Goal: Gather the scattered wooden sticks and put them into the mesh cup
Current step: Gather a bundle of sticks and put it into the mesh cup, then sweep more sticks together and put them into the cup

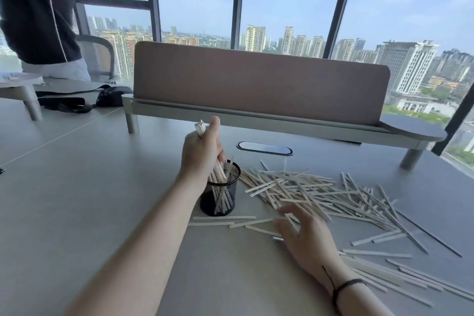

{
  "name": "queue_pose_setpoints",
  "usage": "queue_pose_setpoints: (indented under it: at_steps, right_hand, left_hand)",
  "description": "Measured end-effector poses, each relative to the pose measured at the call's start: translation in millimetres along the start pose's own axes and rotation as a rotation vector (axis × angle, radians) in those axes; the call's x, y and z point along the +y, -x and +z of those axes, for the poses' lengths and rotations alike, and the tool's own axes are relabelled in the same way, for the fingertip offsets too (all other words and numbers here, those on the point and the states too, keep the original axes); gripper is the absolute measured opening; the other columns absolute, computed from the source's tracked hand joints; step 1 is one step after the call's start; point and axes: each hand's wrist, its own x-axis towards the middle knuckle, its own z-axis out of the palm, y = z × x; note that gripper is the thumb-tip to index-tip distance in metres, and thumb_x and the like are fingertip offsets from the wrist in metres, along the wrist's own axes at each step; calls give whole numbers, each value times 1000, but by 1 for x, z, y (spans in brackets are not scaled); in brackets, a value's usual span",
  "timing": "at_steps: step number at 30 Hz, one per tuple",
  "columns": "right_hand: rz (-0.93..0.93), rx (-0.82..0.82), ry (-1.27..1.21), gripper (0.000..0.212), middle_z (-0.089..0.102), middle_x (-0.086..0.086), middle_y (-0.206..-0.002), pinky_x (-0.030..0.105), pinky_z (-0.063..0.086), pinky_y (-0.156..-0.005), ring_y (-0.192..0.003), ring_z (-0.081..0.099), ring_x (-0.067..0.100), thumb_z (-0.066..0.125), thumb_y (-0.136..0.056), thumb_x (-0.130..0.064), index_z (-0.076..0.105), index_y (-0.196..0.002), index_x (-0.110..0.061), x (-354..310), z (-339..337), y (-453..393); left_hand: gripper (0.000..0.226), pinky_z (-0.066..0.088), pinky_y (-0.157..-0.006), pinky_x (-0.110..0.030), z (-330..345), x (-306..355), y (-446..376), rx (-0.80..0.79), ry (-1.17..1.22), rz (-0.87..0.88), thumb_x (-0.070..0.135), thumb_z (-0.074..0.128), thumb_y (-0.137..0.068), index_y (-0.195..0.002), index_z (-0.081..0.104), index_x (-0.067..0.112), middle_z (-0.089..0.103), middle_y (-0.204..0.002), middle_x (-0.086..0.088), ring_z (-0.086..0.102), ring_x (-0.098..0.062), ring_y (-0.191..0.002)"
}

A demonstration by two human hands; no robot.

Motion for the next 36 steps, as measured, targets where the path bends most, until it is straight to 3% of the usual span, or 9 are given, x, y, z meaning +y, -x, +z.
queue_pose_setpoints:
  at_steps: [5, 9, 12, 16, 19, 24, 28, 33, 36]
  right_hand:
    - [-26, -3, 15, 6, 60, -16, -95, 31, 48, -78, -87, 58, 9, 67, -86, -31, 64, -88, -37, 15, -6, 9]
    - [-31, -68, 19, 5, 59, -13, -93, 28, 45, -71, -80, 56, 8, 65, -85, -38, 64, -87, -34, 15, -3, 6]
    - [-49, -91, 48, 10, 59, -13, -99, 26, 43, -70, -84, 56, 9, 64, -86, -42, 65, -93, -34, 13, -5, 5]
    - [-79, -98, 107, 18, 59, -14, -107, 27, 42, -75, -98, 58, 13, 58, -88, -47, 63, -100, -35, 14, -8, 5]
    - [-94, -68, 191, 25, 58, -14, -112, 27, 38, -82, -106, 57, 15, 55, -88, -51, 62, -107, -35, 12, -10, 6]
    - [-40, -41, 284, 40, 56, -10, -123, 31, 33, -101, -118, 52, 16, 48, -89, -62, 57, -120, -38, 14, -15, 6]
    - [49, -34, 376, 60, 50, -7, -135, 40, 24, -113, -132, 40, 17, 36, -84, -75, 48, -129, -39, 24, -22, 7]
    - [227, -195, 435, 82, 14, 7, -162, 53, -7, -119, -151, -3, 28, 21, -76, -89, 19, -146, -46, 53, -48, 18]
    - [279, -227, 425, 86, 13, 9, -163, 53, -4, -120, -152, -4, 26, 15, -74, -90, 18, -146, -45, 73, -59, 24]
  left_hand:
    - [65, 37, -57, -33, 5, -18, -7, 152, -354, 73, 47, 42, -98, -64, 37, -8, 44, -53, -15, 43, -20, -52]
    - [61, 40, -54, -27, 10, -18, -10, 148, -412, 34, 44, 50, -98, -68, 44, -9, 52, -56, -12, 49, -16, -45]
    - [28, 45, -72, -30, 13, -16, -6, 166, -574, 120, 38, 65, -91, -93, 59, 11, 68, -80, -1, 61, -14, -72]
    - [35, 38, -93, -29, 11, -16, 25, 226, -800, 639, 23, 71, -89, -118, 55, 9, 60, -116, -7, 49, -24, -112]
    - [23, 48, -85, -32, 8, -34, 64, -124, -930, 835, 29, 64, -91, -107, 63, 12, 64, -111, -1, 60, -23, -104]
    - [69, 33, -113, -29, 0, -80, 99, -629, -1223, 332, 73, 45, -88, -143, 48, 32, 32, -159, 7, 35, -14, -144]
    - [94, 10, -123, -31, 1, -84, 99, -668, -1305, 203, 86, 30, -83, -157, 21, 29, 8, -168, 6, 3, -10, -153]
    - [106, 6, -124, -30, 5, -86, 102, -713, -1298, 105, 90, 31, -77, -160, 11, 27, 3, -168, 7, -2, -7, -153]
    - [110, 3, -123, -29, 15, -84, 104, -724, -1311, 106, 89, 35, -78, -160, 4, 24, 0, -168, 6, -4, -9, -153]
